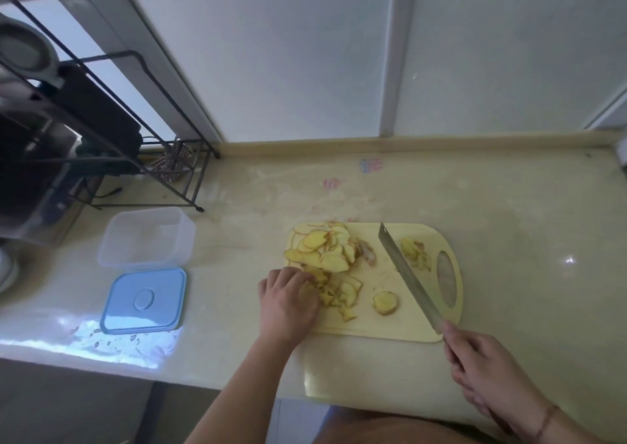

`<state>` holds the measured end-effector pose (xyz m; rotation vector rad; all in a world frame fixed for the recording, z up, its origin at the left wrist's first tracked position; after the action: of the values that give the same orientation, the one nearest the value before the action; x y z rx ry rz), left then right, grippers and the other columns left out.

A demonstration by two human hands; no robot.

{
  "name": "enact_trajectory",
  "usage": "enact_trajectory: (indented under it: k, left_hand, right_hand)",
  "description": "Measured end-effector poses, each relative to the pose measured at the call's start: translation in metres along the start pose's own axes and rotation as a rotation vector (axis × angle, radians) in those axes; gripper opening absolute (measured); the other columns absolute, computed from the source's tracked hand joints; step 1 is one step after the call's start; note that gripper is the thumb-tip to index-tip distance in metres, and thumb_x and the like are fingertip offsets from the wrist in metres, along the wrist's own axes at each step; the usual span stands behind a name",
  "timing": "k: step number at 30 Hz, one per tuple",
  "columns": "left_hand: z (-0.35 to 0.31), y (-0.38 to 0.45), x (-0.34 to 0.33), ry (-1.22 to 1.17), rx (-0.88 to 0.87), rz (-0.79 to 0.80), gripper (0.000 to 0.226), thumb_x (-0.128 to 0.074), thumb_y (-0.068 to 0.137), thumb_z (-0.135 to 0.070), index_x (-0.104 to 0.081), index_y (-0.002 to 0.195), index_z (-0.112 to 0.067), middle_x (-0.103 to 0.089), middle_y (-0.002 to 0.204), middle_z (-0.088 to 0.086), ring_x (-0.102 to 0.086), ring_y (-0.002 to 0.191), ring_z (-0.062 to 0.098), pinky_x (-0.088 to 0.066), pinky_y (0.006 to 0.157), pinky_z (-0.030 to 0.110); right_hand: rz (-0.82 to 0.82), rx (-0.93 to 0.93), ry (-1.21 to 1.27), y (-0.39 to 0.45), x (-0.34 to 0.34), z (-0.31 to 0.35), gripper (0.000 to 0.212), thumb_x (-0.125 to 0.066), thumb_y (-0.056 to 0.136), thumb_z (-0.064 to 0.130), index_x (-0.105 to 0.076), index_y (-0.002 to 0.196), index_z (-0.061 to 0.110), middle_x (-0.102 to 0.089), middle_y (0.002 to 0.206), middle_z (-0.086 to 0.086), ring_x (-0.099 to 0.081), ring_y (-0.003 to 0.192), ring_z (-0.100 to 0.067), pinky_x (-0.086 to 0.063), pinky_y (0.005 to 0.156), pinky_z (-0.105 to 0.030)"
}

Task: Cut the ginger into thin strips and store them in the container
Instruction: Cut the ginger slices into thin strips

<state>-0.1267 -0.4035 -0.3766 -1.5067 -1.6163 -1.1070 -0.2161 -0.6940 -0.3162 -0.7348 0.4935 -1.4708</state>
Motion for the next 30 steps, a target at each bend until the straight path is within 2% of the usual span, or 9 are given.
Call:
enact_trajectory:
  k: [4,9,11,15,18,20,23,26,30]
  left_hand:
    - [-0.005,0.01,-0.002,0.037,0.042,0.053,0.044,-0.055,0.078,-0.05,-0.078,0.098,-0.019,-0.071,0.094,-0.001,-0.063,0.089,0.03,-0.049,0.081,0.043]
    - [0.001,0.017,-0.009,0.042,-0.021,0.02,0.044,-0.057,0.078,-0.056,-0.08,0.092,-0.021,-0.07,0.092,-0.003,-0.058,0.089,0.028,-0.043,0.084,0.041]
    - [0.005,0.016,-0.012,0.027,-0.088,-0.054,0.035,-0.059,0.083,-0.05,-0.079,0.087,-0.022,-0.068,0.087,-0.004,-0.058,0.085,0.028,-0.039,0.081,0.04]
    - [-0.002,0.008,-0.015,-0.087,-0.284,-0.188,0.017,-0.065,0.088,-0.035,-0.076,0.085,-0.021,-0.065,0.085,-0.005,-0.057,0.082,0.027,-0.043,0.074,0.038]
    - [-0.029,0.005,-0.021,-0.025,-0.428,-0.047,0.022,-0.061,0.088,-0.038,-0.075,0.091,-0.021,-0.065,0.089,-0.004,-0.055,0.086,0.024,-0.041,0.078,0.037]
    - [-0.046,0.008,-0.023,0.165,-0.404,0.053,0.03,-0.053,0.086,-0.045,-0.073,0.09,-0.022,-0.065,0.087,-0.005,-0.055,0.086,0.025,-0.041,0.077,0.038]
    - [-0.06,0.009,-0.018,0.339,-0.316,0.145,0.023,-0.073,0.077,-0.045,-0.071,0.081,-0.022,-0.064,0.078,-0.006,-0.054,0.081,0.026,-0.042,0.074,0.04]
    - [-0.064,0.007,-0.015,0.351,-0.219,0.201,0.033,-0.088,0.064,-0.046,-0.072,0.079,-0.022,-0.066,0.074,-0.006,-0.057,0.077,0.025,-0.044,0.071,0.04]
    - [-0.063,0.009,-0.014,0.302,-0.115,0.229,0.029,-0.085,0.066,-0.046,-0.071,0.08,-0.024,-0.067,0.079,-0.008,-0.056,0.082,0.024,-0.04,0.072,0.038]
  right_hand:
    - [-0.031,-0.013,0.017,-0.005,-0.012,0.003,0.05,-0.05,0.09,0.057,-0.043,0.069,0.012,-0.031,0.053,-0.007,-0.024,0.039,-0.012,-0.02,0.046,-0.019]
    - [-0.069,0.005,0.02,-0.01,-0.02,0.006,0.051,-0.049,0.09,0.056,-0.044,0.069,0.01,-0.031,0.052,-0.008,-0.025,0.038,-0.013,-0.02,0.043,-0.02]
    - [-0.09,0.007,0.022,-0.012,-0.021,0.007,0.051,-0.048,0.09,0.056,-0.044,0.071,0.009,-0.031,0.052,-0.008,-0.025,0.038,-0.013,-0.02,0.043,-0.02]
    - [-0.106,0.018,0.026,-0.011,-0.02,0.009,0.054,-0.049,0.082,0.062,-0.045,0.072,0.01,-0.032,0.053,-0.009,-0.025,0.038,-0.013,-0.02,0.042,-0.021]
    - [-0.108,0.013,0.021,-0.008,-0.018,0.009,0.054,-0.049,0.083,0.062,-0.046,0.072,0.009,-0.032,0.053,-0.009,-0.026,0.037,-0.013,-0.021,0.042,-0.019]
    - [-0.106,0.014,0.025,-0.006,-0.016,0.008,0.053,-0.049,0.086,0.061,-0.046,0.072,0.01,-0.031,0.054,-0.01,-0.025,0.036,-0.013,-0.021,0.043,-0.019]
    - [-0.104,0.021,0.018,-0.004,-0.01,0.007,0.05,-0.048,0.091,0.058,-0.044,0.07,0.012,-0.031,0.052,-0.007,-0.024,0.038,-0.012,-0.02,0.043,-0.018]
    - [-0.1,0.025,0.009,-0.003,-0.007,0.007,0.049,-0.049,0.092,0.057,-0.043,0.069,0.013,-0.031,0.053,-0.007,-0.024,0.039,-0.012,-0.019,0.044,-0.019]
    - [-0.088,0.033,0.001,-0.003,-0.004,0.01,0.051,-0.05,0.086,0.061,-0.044,0.069,0.013,-0.032,0.056,-0.009,-0.024,0.039,-0.013,-0.021,0.044,-0.019]
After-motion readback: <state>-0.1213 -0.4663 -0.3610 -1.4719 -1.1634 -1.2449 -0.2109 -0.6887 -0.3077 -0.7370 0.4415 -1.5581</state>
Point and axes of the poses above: each hand's wrist, its own y-axis towards the middle knuckle, its own x-axis out of the back of the hand, z = x × y, the point moved 1 cm from there along y, towards the middle knuckle
